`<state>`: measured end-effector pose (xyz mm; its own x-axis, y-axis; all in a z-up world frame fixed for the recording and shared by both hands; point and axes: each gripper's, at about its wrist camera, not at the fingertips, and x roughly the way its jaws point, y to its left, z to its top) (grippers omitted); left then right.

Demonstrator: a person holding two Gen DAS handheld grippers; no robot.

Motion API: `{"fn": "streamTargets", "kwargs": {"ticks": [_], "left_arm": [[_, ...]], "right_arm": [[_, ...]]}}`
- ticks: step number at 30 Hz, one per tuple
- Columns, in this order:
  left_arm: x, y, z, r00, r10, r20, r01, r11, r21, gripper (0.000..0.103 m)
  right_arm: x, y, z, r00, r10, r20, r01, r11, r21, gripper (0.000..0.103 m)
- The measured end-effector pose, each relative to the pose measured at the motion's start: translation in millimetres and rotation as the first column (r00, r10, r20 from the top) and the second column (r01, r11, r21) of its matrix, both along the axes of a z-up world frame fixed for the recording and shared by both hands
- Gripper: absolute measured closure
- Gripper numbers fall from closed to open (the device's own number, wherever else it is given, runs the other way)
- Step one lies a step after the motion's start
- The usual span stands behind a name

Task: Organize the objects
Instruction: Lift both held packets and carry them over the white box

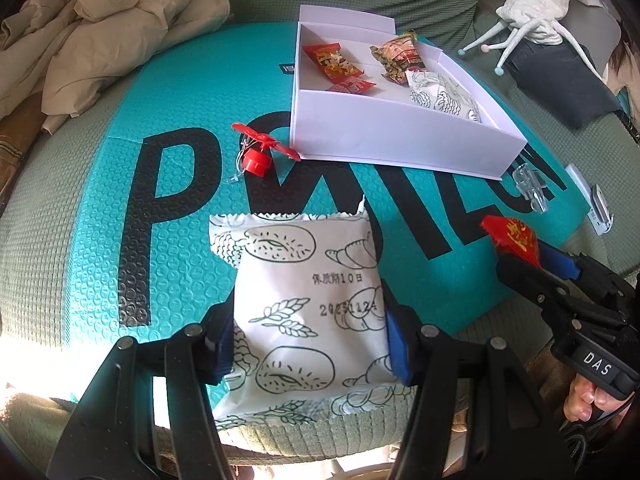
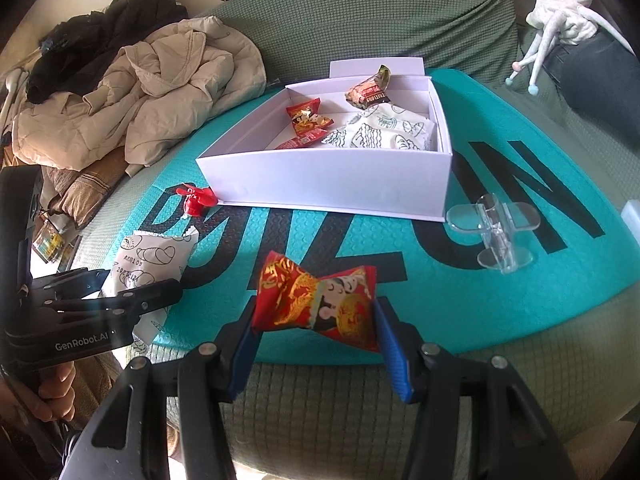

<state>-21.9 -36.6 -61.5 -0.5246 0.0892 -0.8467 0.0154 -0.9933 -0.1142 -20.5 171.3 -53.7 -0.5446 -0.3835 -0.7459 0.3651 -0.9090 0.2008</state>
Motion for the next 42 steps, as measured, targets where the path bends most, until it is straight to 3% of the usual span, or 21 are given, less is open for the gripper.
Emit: {"fn": "streamTargets", "kwargs": {"ticks": [13,18,28,36,42], "left_arm": [[8,1,24,1.000,-0.004,-0.031,0.002,0.998,-0.057,0.045],[13,8,47,0.997,-0.016,-0.074,0.008,0.995,-0.096,0.045],[23,22,107,0.986,-0.014,-0.166,-0.002,0.995,-0.095,0.045],[30,40,139,0.980,-0.091,-0.179,0.075,0.993,-0.093,0.045],[17,37,163,0.971,-0.100,-0.216,0.082,0.993,-0.090,0.045]], "right_arm": [[15,-9,29,0.997,0.049,-0.065,-0.048,0.999,0.011,0.048],[23,-8,55,0.990,0.064,-0.125,-0.063,0.998,0.016,0.048],[41,11,114,0.969,0.066,-0.239,-0.062,0.998,0.025,0.048],[45,19,146,0.964,0.062,-0.257,-0.055,0.998,0.035,0.048],[39,15,162,0.963,0.089,-0.254,-0.085,0.996,0.025,0.048]]}}
